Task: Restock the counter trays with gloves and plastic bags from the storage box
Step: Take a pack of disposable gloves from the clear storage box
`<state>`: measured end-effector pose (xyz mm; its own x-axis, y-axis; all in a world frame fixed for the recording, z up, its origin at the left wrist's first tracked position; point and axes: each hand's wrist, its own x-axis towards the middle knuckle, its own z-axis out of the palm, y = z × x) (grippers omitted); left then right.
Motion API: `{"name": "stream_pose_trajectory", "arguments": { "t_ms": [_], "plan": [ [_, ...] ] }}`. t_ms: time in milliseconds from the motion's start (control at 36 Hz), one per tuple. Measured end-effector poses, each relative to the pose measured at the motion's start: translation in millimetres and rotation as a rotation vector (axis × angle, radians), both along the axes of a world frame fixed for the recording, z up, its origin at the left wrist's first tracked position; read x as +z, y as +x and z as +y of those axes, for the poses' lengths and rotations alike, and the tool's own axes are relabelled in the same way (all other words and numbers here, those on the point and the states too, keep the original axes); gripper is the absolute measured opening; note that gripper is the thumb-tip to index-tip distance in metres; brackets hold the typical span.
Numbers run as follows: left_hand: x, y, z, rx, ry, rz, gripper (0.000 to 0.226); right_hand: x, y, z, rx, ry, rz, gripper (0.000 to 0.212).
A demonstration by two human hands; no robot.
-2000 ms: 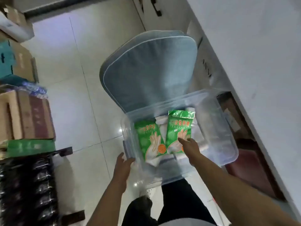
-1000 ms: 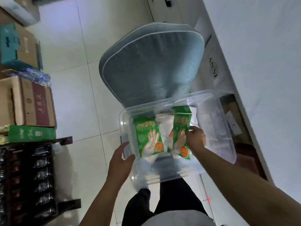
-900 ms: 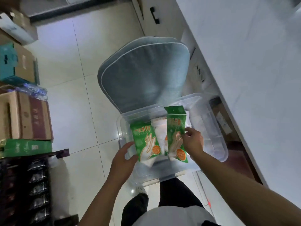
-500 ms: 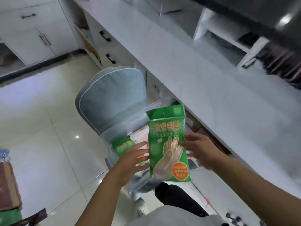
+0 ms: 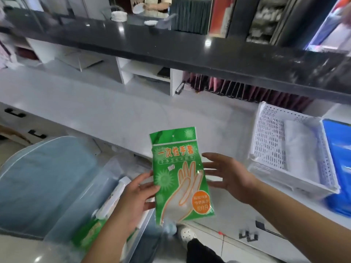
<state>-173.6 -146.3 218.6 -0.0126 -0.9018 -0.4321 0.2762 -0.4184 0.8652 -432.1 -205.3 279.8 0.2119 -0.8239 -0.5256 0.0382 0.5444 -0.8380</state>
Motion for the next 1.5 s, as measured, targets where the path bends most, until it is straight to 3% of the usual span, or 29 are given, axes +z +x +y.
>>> {"name": "stream_pose_trajectory", "arguments": {
  "t_ms": [250, 556, 833, 1000, 1028, 1083, 1139, 1278, 1389, 1500],
  "plan": [
    [9.2, -57.1, -82.1, -0.016, 0.041, -0.158, 0.043, -7.9, -45.0, -80.3, 0.031, -0.038, 0.053, 0.026],
    [-17.3, -120.2, -201.8, -0.044, 0.096, -0.263, 0.053, -38.5, -84.0, -193.7, 0.066, -0.053, 0.209, 0.023],
    [-38.4, -148.3, -241.3, -0.108, 0.07, -0.455, 0.07, -58.9, -86.6, -216.9, 0.046, 0.006, 0.259, 0.012],
    [-46.2, -150.4, -246.4, -0.09, 0.018, -0.516, 0.059, -59.3, -91.3, -217.2, 0.142, -0.046, 0.363, 0.008],
    [-44.1, -149.5, -246.7, -0.087, 0.016, -0.526, 0.056, -59.6, -91.4, -217.6, 0.163, -0.07, 0.379, 0.008],
    [-38.4, -140.6, -245.8, -0.052, 0.001, -0.603, 0.055, -57.8, -88.7, -217.4, 0.206, -0.131, 0.42, 0.035],
    [-31.4, -122.0, -235.9, -0.01, -0.042, -0.714, 0.057, -51.7, -79.6, -215.6, 0.288, -0.249, 0.522, 0.055],
    [-30.3, -58.1, -161.5, 0.19, -0.073, -0.833, 0.056, -39.8, -27.4, -200.1, 0.636, -0.559, 0.596, 0.054],
    [-54.1, -15.0, -74.6, 0.459, 0.208, -0.87, 0.06, -40.8, 34.3, -175.6, 0.971, -0.64, 0.552, 0.058],
    [-81.1, 10.4, 10.6, 0.613, 0.497, -0.738, 0.066, -53.4, 101.6, -143.4, 1.234, -0.633, 0.484, 0.059]
  ]
}}
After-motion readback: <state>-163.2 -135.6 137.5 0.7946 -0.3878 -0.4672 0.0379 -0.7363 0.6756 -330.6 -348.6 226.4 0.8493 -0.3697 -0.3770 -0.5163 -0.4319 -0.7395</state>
